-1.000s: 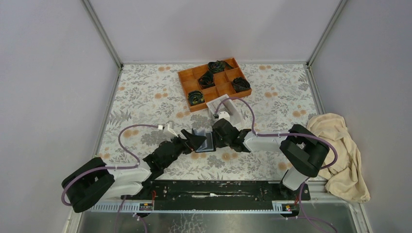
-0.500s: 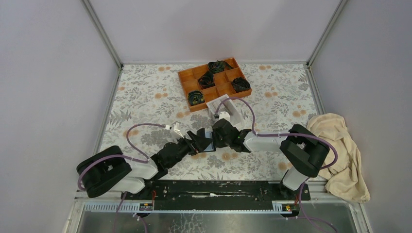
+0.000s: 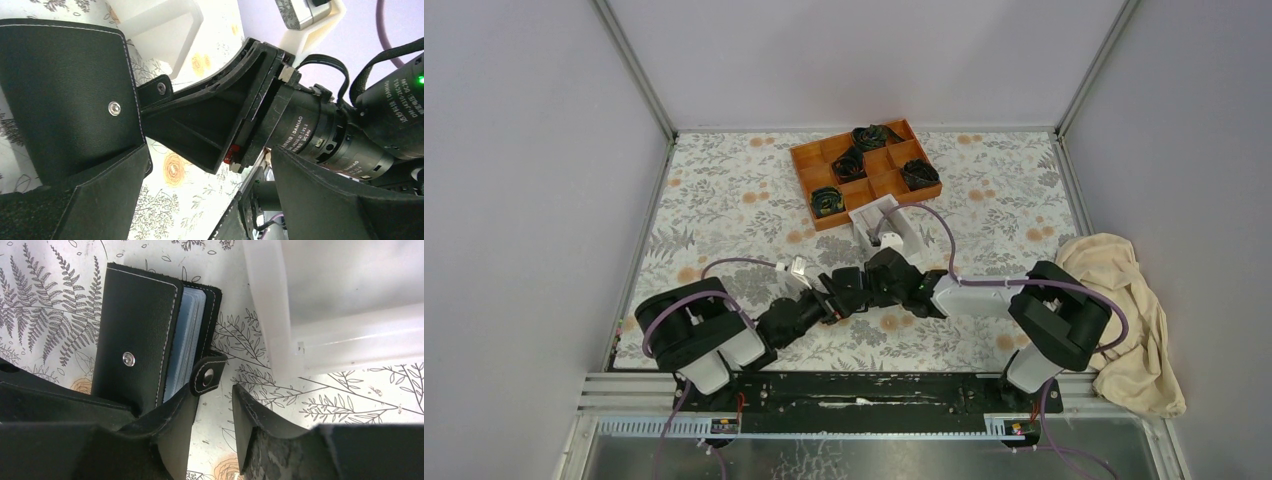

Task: Put the credit cards into the card holder
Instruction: Close the card holder at the center of the board.

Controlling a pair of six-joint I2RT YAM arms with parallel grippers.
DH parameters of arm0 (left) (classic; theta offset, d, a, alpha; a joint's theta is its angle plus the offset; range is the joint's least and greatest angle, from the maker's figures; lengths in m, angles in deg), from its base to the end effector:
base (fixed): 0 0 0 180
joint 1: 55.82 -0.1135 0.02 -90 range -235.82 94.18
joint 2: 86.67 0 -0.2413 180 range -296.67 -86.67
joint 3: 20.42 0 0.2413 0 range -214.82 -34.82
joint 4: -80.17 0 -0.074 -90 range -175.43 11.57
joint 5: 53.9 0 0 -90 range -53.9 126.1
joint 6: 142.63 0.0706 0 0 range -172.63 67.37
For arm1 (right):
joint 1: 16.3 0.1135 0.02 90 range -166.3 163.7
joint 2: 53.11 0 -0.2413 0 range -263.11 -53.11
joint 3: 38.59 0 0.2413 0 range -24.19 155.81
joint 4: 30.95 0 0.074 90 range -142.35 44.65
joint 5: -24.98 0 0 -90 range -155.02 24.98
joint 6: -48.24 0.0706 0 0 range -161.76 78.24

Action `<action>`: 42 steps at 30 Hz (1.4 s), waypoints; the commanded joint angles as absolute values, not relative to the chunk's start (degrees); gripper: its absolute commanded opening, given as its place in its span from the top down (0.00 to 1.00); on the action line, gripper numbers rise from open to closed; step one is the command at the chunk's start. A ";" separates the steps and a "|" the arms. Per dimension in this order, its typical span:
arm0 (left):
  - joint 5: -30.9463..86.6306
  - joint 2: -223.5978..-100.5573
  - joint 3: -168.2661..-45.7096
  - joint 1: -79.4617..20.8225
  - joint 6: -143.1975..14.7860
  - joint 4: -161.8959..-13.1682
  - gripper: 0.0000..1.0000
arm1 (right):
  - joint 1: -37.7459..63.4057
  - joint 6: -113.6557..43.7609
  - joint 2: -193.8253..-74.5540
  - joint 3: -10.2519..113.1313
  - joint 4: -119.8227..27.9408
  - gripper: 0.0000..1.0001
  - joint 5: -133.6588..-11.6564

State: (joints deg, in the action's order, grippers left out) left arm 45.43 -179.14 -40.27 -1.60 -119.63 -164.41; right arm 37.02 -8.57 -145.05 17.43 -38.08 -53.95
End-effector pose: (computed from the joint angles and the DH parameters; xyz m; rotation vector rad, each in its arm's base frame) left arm 0.1524 -0.1919 0.1042 -0.3501 1.8994 -1.3810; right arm 0.2070 0.2552 0.1153 -0.3154 2.3465 0.5370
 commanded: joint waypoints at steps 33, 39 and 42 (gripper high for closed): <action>49.76 -188.58 -40.16 0.79 -121.87 -176.82 0.09 | 35.59 -10.09 -133.96 16.86 -34.98 0.85 -49.86; 49.85 -189.11 -40.44 0.79 -121.71 -176.92 0.15 | 33.45 -10.37 -136.72 19.58 -33.64 0.95 -54.44; 49.79 -189.63 -40.78 0.78 -121.71 -177.00 0.17 | 32.64 -10.71 -138.74 21.31 -33.61 0.98 -56.94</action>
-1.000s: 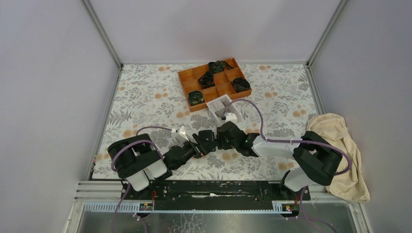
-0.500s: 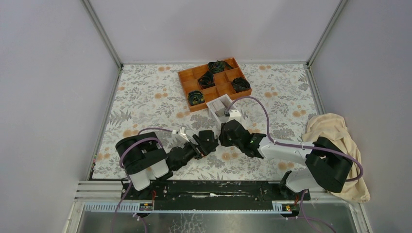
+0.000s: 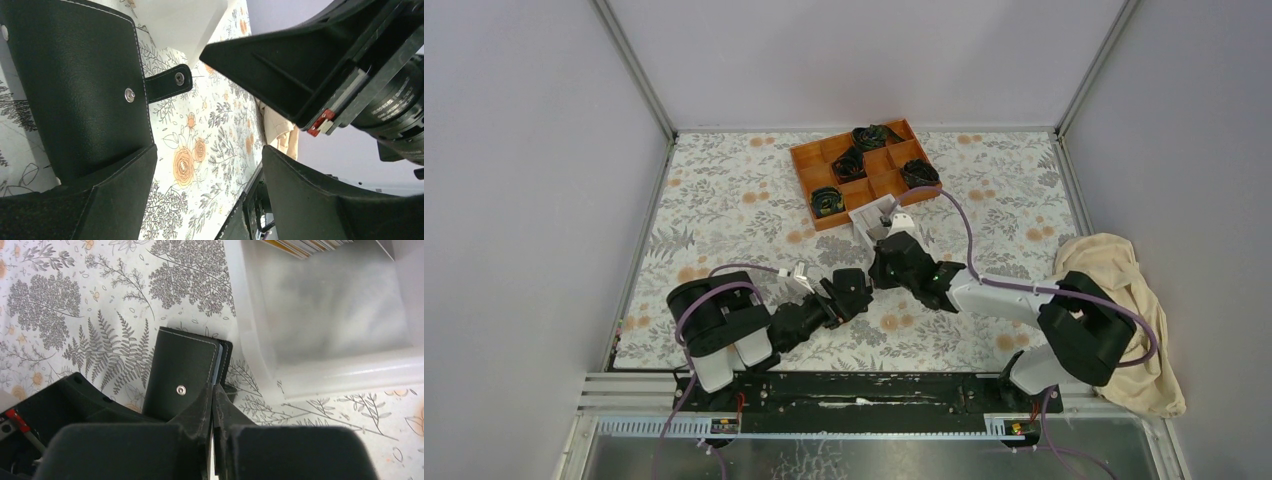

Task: Put the credit cards into the card holder
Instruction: Close the card holder at the center of the board.

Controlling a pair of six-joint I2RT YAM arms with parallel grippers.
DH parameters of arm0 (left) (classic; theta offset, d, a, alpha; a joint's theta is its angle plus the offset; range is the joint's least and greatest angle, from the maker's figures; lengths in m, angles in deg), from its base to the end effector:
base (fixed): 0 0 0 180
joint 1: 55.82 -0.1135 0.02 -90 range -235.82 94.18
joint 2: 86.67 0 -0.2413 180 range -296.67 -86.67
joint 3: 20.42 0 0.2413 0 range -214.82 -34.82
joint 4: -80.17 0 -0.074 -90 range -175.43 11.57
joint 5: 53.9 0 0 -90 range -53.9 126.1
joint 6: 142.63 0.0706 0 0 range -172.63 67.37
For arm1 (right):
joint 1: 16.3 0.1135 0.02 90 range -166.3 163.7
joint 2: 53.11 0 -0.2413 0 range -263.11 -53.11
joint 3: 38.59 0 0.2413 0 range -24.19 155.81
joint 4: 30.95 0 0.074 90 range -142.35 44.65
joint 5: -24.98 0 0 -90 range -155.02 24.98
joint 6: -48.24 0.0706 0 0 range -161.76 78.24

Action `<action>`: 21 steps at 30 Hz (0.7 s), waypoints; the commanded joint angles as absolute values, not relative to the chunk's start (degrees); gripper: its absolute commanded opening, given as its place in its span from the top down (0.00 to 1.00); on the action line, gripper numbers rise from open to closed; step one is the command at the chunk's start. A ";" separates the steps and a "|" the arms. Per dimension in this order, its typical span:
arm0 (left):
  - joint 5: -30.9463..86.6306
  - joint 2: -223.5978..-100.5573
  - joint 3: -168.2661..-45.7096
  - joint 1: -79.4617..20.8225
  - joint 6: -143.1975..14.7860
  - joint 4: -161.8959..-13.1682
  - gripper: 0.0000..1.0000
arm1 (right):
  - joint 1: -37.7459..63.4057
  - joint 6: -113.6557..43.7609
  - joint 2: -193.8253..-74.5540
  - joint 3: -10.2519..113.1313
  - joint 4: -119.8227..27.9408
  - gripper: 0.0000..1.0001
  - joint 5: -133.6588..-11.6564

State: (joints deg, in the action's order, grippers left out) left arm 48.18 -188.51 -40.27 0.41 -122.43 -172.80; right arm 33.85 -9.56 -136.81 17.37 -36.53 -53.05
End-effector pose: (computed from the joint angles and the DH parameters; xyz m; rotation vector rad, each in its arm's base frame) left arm 0.1481 -0.1950 0.0883 -0.4044 1.9113 -1.3869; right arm 0.2205 0.2414 0.1624 -0.2202 2.1908 0.6071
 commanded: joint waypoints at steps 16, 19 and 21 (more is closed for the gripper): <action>49.57 -191.05 -41.99 0.81 -121.27 -177.21 0.33 | 31.59 -11.03 -150.03 28.01 -34.69 1.00 -67.61; 49.31 -191.18 -42.20 0.79 -121.40 -177.19 0.33 | 31.44 -10.83 -151.10 28.13 -35.34 1.00 -67.65; 49.31 -190.92 -42.08 0.74 -121.44 -177.19 0.33 | 31.33 -10.66 -151.65 27.95 -35.80 1.00 -67.30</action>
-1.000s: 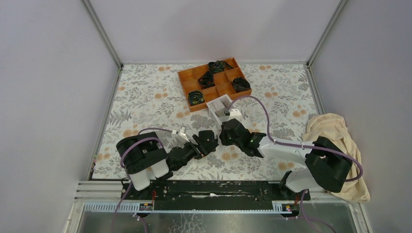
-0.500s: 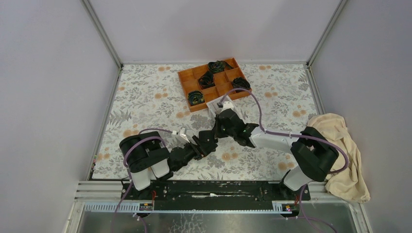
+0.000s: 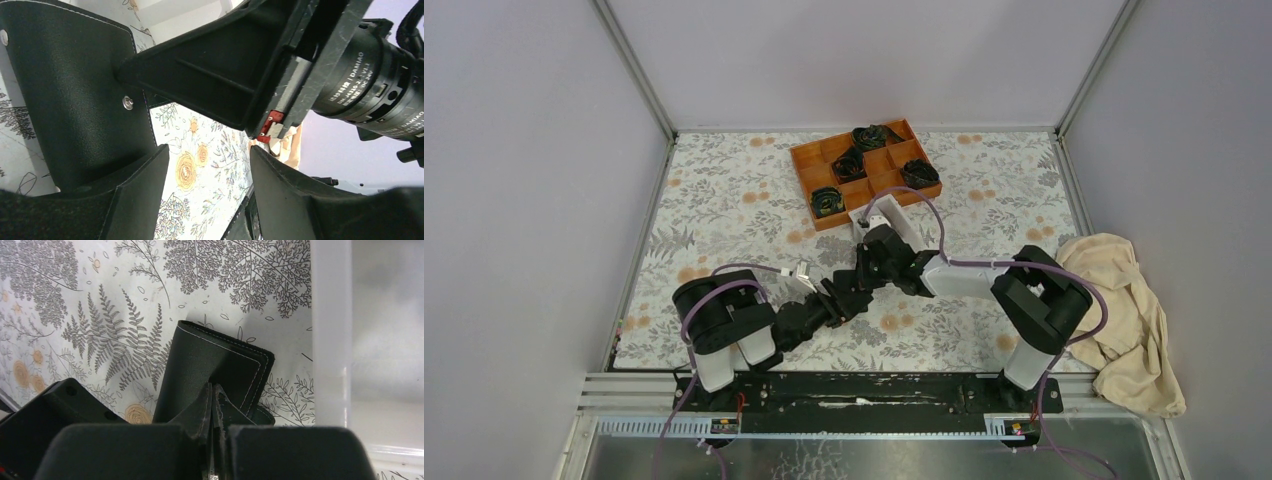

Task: Put the credit cards into the card holder
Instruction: Close the card holder at the center of the board.

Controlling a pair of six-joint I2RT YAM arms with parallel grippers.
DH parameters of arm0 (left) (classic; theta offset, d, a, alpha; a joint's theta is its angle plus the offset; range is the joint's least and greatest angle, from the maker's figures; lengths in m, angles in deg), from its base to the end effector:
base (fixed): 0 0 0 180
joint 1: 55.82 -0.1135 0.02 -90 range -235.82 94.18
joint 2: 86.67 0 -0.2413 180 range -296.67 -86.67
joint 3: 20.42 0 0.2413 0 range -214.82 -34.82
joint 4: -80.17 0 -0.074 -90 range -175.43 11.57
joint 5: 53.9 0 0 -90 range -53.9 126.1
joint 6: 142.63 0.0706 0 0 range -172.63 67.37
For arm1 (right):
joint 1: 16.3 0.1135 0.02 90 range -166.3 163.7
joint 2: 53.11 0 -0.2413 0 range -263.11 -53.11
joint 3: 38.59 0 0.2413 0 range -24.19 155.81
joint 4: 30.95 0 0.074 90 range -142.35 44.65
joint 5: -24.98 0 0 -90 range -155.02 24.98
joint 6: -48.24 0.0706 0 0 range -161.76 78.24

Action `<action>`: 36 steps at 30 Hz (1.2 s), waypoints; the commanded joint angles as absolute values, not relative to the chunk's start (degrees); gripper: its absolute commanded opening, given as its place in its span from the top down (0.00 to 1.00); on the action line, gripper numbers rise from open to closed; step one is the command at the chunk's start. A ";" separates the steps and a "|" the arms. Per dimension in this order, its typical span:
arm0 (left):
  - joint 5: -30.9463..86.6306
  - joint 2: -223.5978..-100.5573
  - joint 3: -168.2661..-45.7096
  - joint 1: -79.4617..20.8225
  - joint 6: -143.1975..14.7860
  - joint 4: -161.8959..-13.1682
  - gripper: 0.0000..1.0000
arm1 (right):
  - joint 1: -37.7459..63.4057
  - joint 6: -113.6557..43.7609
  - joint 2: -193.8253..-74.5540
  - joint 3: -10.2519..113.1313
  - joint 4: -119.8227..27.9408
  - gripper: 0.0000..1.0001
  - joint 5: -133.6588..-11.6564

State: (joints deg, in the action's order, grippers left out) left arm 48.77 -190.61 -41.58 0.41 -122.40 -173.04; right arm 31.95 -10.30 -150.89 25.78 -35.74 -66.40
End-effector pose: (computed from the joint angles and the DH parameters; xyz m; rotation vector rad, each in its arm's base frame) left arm 0.1515 -0.1987 0.0846 -0.4118 1.9154 -1.3712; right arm 0.2436 0.2755 0.1303 -0.3574 2.3273 0.7544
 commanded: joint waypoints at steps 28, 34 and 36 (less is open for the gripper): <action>58.51 -170.27 -36.03 -0.01 -113.41 -156.49 0.41 | 30.99 -10.96 -152.90 27.57 -38.18 1.00 -64.57; 61.05 -165.43 -39.75 0.06 -110.82 -142.43 0.54 | 31.03 -10.87 -152.95 27.54 -38.03 1.00 -64.74; 62.34 -164.41 -40.72 0.00 -110.51 -137.72 0.56 | 31.02 -10.87 -152.95 27.53 -37.97 1.00 -64.84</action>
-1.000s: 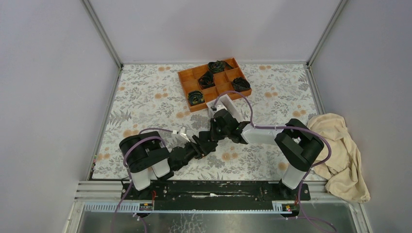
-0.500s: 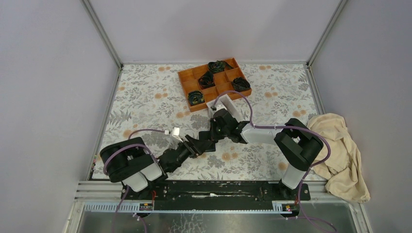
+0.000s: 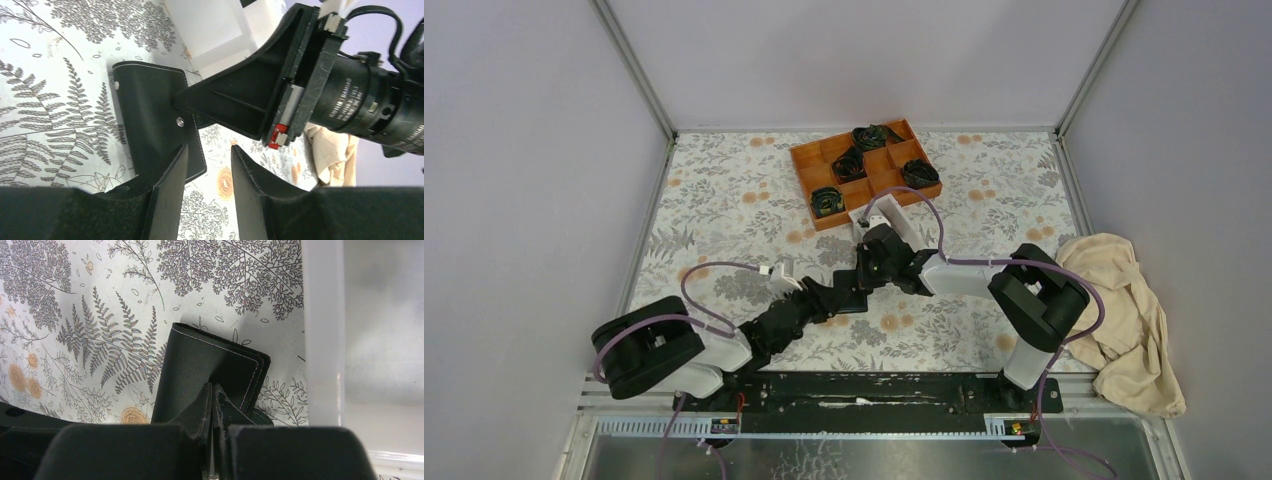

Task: Put the credit cards into the card holder
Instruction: Close the card holder at the center of the board.

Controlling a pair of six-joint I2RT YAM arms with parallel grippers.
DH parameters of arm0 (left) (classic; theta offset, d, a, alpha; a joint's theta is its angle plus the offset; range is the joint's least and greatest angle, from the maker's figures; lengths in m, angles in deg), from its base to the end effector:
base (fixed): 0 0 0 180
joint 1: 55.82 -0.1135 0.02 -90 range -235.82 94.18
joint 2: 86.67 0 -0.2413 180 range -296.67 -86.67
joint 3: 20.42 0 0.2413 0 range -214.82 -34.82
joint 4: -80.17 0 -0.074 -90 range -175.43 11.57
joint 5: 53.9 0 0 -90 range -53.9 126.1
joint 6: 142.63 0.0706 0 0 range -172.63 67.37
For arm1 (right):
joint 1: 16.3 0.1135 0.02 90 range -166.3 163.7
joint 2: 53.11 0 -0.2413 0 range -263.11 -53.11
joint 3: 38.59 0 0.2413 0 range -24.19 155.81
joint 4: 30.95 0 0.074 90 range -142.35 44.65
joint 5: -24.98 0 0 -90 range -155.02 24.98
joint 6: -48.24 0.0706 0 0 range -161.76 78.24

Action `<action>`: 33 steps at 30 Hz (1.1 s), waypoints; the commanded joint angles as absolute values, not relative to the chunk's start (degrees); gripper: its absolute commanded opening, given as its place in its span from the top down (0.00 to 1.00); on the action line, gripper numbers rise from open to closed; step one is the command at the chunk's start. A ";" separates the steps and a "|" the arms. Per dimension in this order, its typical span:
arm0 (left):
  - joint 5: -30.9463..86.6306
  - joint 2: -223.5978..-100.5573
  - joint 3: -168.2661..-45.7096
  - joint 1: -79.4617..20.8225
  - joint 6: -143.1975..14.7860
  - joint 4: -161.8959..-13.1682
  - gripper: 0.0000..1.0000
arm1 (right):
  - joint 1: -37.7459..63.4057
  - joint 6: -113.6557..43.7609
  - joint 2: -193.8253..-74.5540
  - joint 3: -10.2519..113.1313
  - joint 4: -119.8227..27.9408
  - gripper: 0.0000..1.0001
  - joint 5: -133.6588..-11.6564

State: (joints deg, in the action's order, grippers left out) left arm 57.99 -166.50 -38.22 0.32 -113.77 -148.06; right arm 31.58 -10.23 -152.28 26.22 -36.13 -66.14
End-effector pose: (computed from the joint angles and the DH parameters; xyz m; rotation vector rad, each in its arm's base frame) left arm 0.1478 -0.1730 0.1046 -0.3739 1.9020 -1.0903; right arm 0.2466 0.2747 0.1235 -0.3485 2.3492 0.7327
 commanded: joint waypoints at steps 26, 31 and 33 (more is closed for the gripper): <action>62.20 -170.77 -47.71 -1.01 -111.22 -123.83 0.57 | 31.19 -11.32 -152.85 27.28 -37.96 1.00 -65.02; 62.50 -169.82 -47.34 -1.10 -111.92 -121.71 0.57 | 31.58 -11.85 -152.66 27.88 -38.63 0.97 -64.63; 62.73 -169.42 -47.24 -1.11 -111.93 -120.76 0.57 | 31.66 -12.17 -152.32 28.16 -38.87 0.92 -64.35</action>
State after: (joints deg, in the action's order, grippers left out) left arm 60.79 -169.30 -47.00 -0.38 -112.46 -127.16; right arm 31.27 -10.65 -152.28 26.37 -36.29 -65.51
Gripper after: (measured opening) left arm 0.433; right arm 0.041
